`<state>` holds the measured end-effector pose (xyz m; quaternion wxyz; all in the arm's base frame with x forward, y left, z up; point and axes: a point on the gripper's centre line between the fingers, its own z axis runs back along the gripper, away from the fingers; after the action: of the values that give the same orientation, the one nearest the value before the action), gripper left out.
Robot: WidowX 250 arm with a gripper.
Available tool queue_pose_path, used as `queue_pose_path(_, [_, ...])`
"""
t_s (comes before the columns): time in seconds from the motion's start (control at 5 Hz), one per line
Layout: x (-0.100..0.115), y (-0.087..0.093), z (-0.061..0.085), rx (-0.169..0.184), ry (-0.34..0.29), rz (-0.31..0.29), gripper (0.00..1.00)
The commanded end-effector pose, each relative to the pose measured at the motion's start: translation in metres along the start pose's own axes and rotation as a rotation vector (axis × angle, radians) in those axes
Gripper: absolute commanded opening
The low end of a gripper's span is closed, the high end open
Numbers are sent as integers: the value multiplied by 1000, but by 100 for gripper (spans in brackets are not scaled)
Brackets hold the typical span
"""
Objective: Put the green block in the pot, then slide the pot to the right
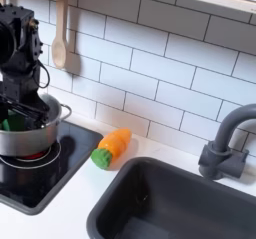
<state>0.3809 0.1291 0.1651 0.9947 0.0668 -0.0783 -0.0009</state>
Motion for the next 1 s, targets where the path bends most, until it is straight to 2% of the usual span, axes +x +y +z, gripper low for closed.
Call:
queue_pose_path(0.0, [-8, -15, 6, -13, -4, -36, 100])
queue_pose_path(0.8, [-32, -37, 18, -30, -6, -76, 100])
